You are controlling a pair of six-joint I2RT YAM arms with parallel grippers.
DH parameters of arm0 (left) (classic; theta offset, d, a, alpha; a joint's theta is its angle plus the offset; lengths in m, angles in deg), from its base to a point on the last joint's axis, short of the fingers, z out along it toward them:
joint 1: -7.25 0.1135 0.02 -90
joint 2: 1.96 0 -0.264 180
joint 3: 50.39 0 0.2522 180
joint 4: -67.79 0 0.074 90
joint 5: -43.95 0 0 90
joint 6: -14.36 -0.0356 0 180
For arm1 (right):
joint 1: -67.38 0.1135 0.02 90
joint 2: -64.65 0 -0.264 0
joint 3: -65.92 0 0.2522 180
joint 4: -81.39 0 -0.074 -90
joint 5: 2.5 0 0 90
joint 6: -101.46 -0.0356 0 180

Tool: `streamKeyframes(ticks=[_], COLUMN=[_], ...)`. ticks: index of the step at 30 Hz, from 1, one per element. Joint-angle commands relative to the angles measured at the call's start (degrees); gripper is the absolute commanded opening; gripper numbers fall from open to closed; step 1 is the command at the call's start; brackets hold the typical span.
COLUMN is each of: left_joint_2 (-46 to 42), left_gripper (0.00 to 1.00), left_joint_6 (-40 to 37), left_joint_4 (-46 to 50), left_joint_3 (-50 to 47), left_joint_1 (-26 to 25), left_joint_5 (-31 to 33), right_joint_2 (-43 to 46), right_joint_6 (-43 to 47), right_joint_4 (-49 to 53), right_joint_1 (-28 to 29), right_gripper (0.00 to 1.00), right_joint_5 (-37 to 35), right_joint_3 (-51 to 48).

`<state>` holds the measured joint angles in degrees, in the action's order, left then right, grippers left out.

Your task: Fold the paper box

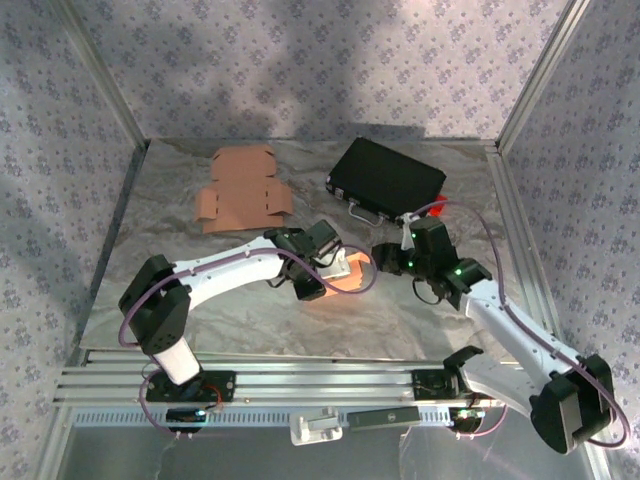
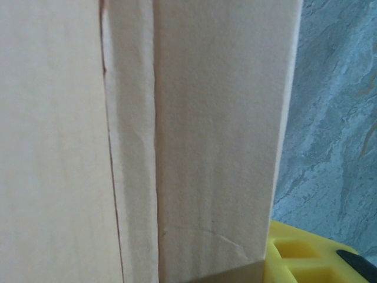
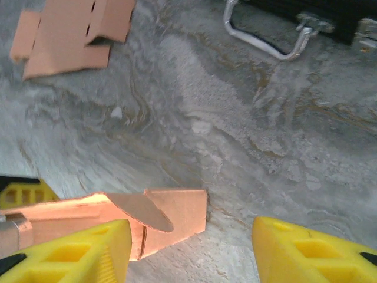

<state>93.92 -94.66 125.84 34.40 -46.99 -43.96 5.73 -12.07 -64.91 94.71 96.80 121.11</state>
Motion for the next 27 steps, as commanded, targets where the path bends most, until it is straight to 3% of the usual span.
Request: streamKeyframes(ticks=[1,19,27], left_joint_2=[-0.1,0.5,0.4], left_gripper=[0.4,0.4,0.4], left_joint_6=[-1.4,-2.3,-2.2], left_joint_4=[1.6,1.9,2.0], left_joint_3=[-1.8,-1.6,-1.2], left_joint_1=[0.6,1.0,1.0], left_joint_5=[-1.9,-2.4,-2.1], right_joint_2=[-1.9,-10.3,-11.7], right_joint_6=[8.6,14.6,15.3], right_joint_4=[-0.2,3.9,5.2], right_joint_1=[0.3,4.2,5.4], right_gripper=[0.57,0.42,0.3], right_joint_5=[5.7,0.5,-1.0], right_joint_3=[2.8,9.1,10.2])
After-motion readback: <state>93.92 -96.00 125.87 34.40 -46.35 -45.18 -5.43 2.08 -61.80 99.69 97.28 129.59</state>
